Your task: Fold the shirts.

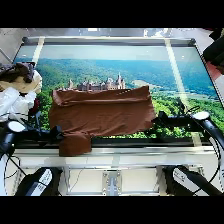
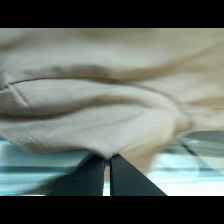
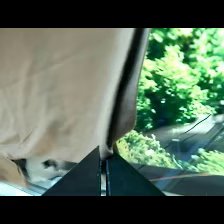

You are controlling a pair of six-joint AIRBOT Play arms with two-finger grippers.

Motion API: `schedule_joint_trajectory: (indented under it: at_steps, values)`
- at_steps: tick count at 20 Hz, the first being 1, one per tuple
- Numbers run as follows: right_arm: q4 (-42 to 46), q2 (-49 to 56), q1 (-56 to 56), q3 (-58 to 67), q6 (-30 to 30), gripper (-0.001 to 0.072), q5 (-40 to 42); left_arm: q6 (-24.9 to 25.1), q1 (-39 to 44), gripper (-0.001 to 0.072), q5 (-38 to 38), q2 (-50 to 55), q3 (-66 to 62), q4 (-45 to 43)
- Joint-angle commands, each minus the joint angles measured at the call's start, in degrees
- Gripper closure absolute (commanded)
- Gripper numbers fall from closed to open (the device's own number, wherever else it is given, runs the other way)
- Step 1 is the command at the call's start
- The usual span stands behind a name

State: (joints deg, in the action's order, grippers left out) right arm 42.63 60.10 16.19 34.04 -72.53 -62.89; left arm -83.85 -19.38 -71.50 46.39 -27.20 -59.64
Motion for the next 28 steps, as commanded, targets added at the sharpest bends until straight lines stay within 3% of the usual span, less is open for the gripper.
schedule_joint_trajectory:
  at_steps: [1, 4, 6, 9, 12, 16, 22, 23, 25, 26, 28]
  values:
    - [8.0, -6.2, -0.2, 6.8, -4.8, 0.0701, -6.9, -2.6, 0.0, 0.0694, -0.7, -8.8, -7.4, -0.6]
    - [8.4, -6.1, -0.7, 15.8, -5.0, 0.0702, -6.4, -2.8, 0.3, 0.0695, 1.0, -7.4, -16.5, -0.7]
    - [8.8, -3.3, -2.5, 21.5, -5.0, 0.0703, -3.4, -2.7, 2.3, 0.0696, 6.8, -2.5, -21.6, -1.6]
    - [9.0, 6.1, -6.4, 27.7, -5.0, 0.0703, -0.6, -0.6, 8.6, 0.0696, 11.1, 12.1, -28.5, -2.3]
    - [10.1, 17.0, -9.0, 30.6, -5.0, 0.0703, 4.2, -3.6, 12.8, 0.0696, 20.2, 26.4, -34.8, -6.5]
    - [9.6, 27.9, -9.4, 33.6, -5.1, 0.0703, 9.9, -5.5, 15.6, 0.0696, 21.6, 41.6, -44.7, -10.6]
    - [9.7, 34.3, -9.4, 34.2, -5.3, 0.0695, 16.1, -7.4, 16.4, 0.069, 24.1, 48.0, -47.7, -13.7]
    - [9.7, 34.2, -9.4, 34.2, -4.9, 0.0621, 16.6, -7.4, 16.6, 0.0657, 24.5, 47.9, -47.7, -13.6]
    - [9.7, 34.1, -9.4, 35.3, -4.9, 0.035, 18.1, -7.0, 16.8, 0.0143, 25.6, 46.9, -47.7, -13.3]
    - [9.6, 33.8, -9.2, 37.4, -5.2, 0.0349, 14.8, -7.0, 16.8, 0.0107, 25.9, 46.1, -47.7, -12.3]
    - [11.0, 33.3, -8.7, 42.3, -5.2, 0.0354, 8.9, -7.0, 16.7, 0.0107, 26.9, 43.0, -47.7, -10.8]
